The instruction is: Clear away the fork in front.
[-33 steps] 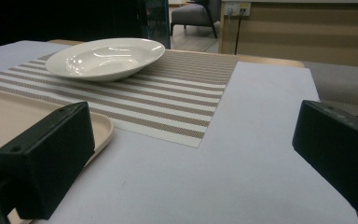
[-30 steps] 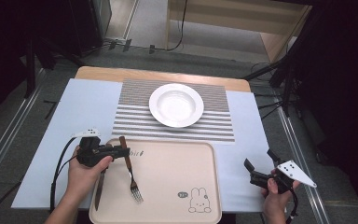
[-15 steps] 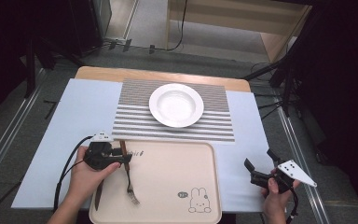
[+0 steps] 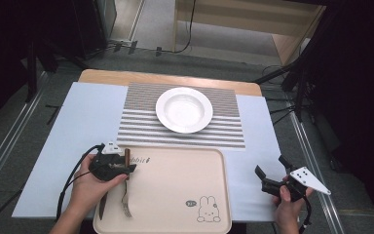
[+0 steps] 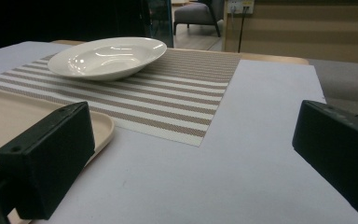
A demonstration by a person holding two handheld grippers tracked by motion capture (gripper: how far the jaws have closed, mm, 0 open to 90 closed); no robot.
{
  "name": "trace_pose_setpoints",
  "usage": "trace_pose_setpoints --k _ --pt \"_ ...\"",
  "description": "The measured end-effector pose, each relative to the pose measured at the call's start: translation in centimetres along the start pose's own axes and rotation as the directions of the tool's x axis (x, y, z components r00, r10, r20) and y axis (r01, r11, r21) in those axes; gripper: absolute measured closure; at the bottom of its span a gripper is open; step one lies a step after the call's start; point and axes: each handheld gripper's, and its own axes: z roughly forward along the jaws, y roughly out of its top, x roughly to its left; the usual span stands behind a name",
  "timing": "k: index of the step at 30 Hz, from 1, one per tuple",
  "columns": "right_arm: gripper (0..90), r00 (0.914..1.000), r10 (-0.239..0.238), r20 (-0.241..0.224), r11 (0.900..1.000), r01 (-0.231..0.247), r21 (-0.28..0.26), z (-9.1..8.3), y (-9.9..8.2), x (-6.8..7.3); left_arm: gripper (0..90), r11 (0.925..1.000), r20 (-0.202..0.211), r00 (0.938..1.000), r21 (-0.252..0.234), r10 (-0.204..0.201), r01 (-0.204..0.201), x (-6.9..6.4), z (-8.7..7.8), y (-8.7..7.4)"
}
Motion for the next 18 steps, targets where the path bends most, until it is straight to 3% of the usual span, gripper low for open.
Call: trace_pose_setpoints --k 6,12,16,18 --pt "0.0 1.0000 -0.003 -0.004 1.0000 0.003 0.001 0.0 0.0 0.0 49.8 0.9990 -0.044 0.9980 0.005 0.045 -0.045 -0.4 0.0 -0.1" --pt "0.0 1.0000 0.000 -0.005 1.0000 0.000 0.001 0.0 0.0 0.0 51.5 0.9976 -0.013 0.9999 -0.069 -0.003 0.002 0.0 -1.0 -0.2" --pt "0.0 1.0000 0.002 -0.005 1.0000 -0.002 0.001 0.1 0.0 0.0 74.6 0.9929 0.064 0.9977 -0.116 -0.020 0.028 -0.1 -1.9 -0.3" --pt "0.0 1.0000 0.001 -0.005 1.0000 -0.001 0.001 0.1 -0.1 0.0 85.9 0.9943 0.074 0.9972 -0.107 0.013 -0.005 -0.7 -2.0 -0.4"
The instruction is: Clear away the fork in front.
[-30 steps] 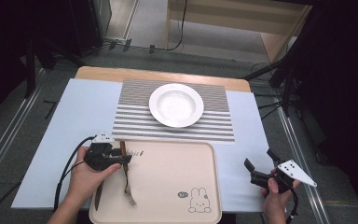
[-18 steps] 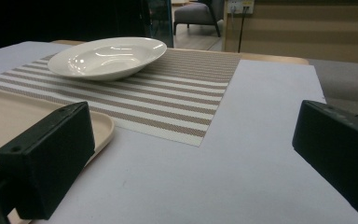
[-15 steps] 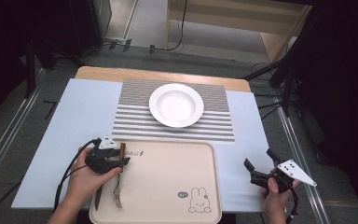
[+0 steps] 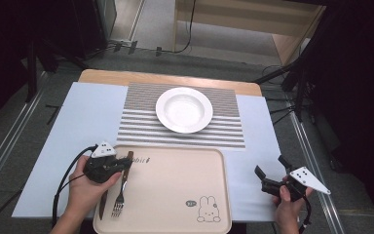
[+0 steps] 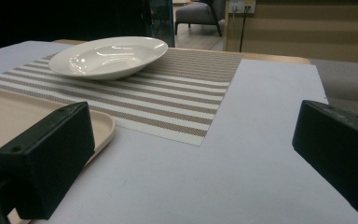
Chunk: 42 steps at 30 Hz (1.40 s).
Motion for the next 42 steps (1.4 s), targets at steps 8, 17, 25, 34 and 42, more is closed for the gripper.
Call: trace_pose_setpoints --k 8,17,25,34,42 --pt "0.0 1.0000 0.002 -0.003 1.0000 -0.002 -0.002 0.0 0.0 -0.1 89.3 0.9957 0.034 0.9992 0.089 0.022 -0.025 -1.7 0.8 -0.8" --pt "0.0 1.0000 0.002 -0.001 1.0000 -0.002 0.002 0.0 0.0 0.0 89.3 0.9953 0.023 0.9995 0.095 -0.022 0.020 -0.9 0.7 -1.6" --pt "0.0 1.0000 0.001 -0.002 1.0000 -0.001 0.002 0.0 0.0 0.0 89.2 0.9958 0.027 0.9992 0.087 -0.030 0.027 -0.6 0.6 -1.7" --pt "0.0 1.0000 -0.007 -0.004 1.0000 0.007 -0.001 0.0 0.0 0.0 88.6 0.9973 0.034 0.9987 0.064 -0.039 0.037 -0.4 0.4 -1.8" --pt "0.0 0.9998 -0.020 -0.003 0.9998 0.020 0.004 0.1 0.0 0.2 66.7 0.9970 0.072 0.9945 -0.012 -0.076 0.077 -0.1 0.0 -1.6"
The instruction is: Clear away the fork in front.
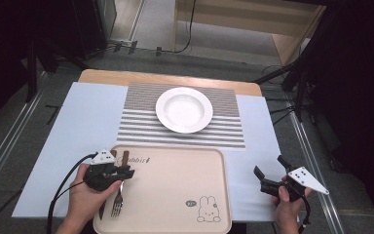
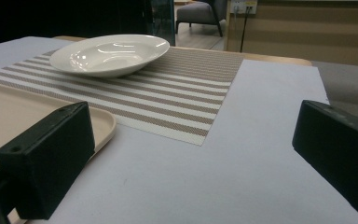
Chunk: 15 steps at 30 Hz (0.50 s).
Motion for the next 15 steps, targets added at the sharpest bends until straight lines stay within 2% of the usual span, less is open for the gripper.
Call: trace_pose_setpoints --k 1,3,4,7,11,15 --pt "0.0 1.0000 0.001 0.000 1.0000 -0.001 0.002 0.0 0.0 0.0 63.7 0.9999 -0.001 1.0000 -0.010 -0.004 0.004 0.0 -0.1 0.1" --pt "0.0 1.0000 -0.002 0.001 1.0000 0.002 0.003 0.0 0.0 0.0 56.3 0.9996 0.025 0.9995 -0.023 -0.018 0.019 0.1 -0.2 0.2" --pt "0.0 1.0000 -0.004 0.000 1.0000 0.004 0.003 0.0 0.0 0.1 53.1 0.9994 0.015 0.9997 -0.031 -0.017 0.017 0.1 -0.3 0.3" --pt "0.0 0.9999 -0.013 0.006 0.9999 0.013 0.009 0.1 0.0 0.1 45.7 0.9977 0.019 0.9997 -0.065 -0.016 0.018 0.1 -0.7 0.5" --pt "0.0 0.9995 -0.029 0.013 0.9994 0.028 0.018 0.2 0.0 0.3 37.3 0.9975 0.026 0.9996 -0.070 -0.008 0.010 -0.1 -0.7 0.8" --pt "0.0 0.9994 -0.032 0.014 0.9993 0.032 0.021 0.2 0.0 0.4 33.3 0.9965 0.035 0.9994 -0.083 0.000 0.003 -0.2 -0.7 1.1"
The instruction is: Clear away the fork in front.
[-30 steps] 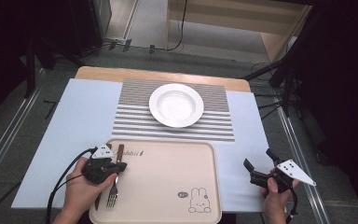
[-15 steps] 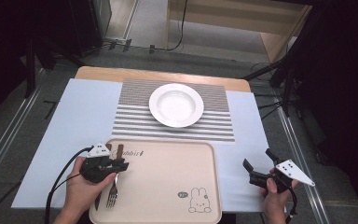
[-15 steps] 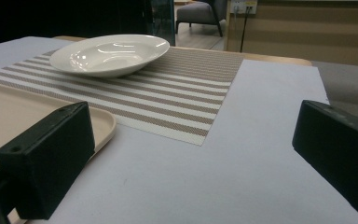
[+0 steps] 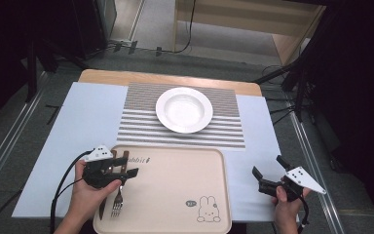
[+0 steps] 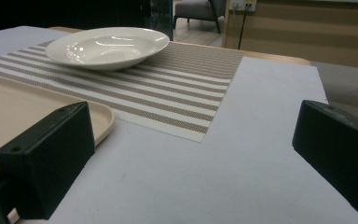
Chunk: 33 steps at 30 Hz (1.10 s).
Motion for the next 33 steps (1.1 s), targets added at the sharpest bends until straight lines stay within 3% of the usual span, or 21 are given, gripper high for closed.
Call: trace_pose_setpoints --k 4,10,11,18,33 --pt "0.0 1.0000 -0.001 -0.002 1.0000 0.001 -0.001 0.0 0.0 0.0 25.5 0.9998 0.010 0.9999 -0.022 0.000 0.001 -0.1 -0.2 0.4" --pt "0.0 0.9999 -0.006 0.010 1.0000 0.006 0.001 0.1 0.0 0.1 16.3 0.9998 0.022 0.9996 -0.009 -0.015 0.015 0.2 0.2 0.8" --pt "0.0 0.9999 -0.009 0.011 1.0000 0.008 0.002 0.1 0.0 0.1 11.4 0.9997 0.019 0.9996 -0.014 -0.021 0.021 0.3 0.2 0.9" --pt "0.0 0.9998 -0.016 0.012 0.9999 0.016 0.005 0.1 0.0 0.2 0.0 0.9991 0.053 0.9984 -0.036 -0.019 0.021 0.7 0.2 1.6" --pt "0.0 0.9997 -0.024 0.007 0.9997 0.024 0.006 0.2 -0.1 0.2 0.0 0.9971 0.057 0.9984 -0.077 0.004 0.000 1.2 0.4 4.4"
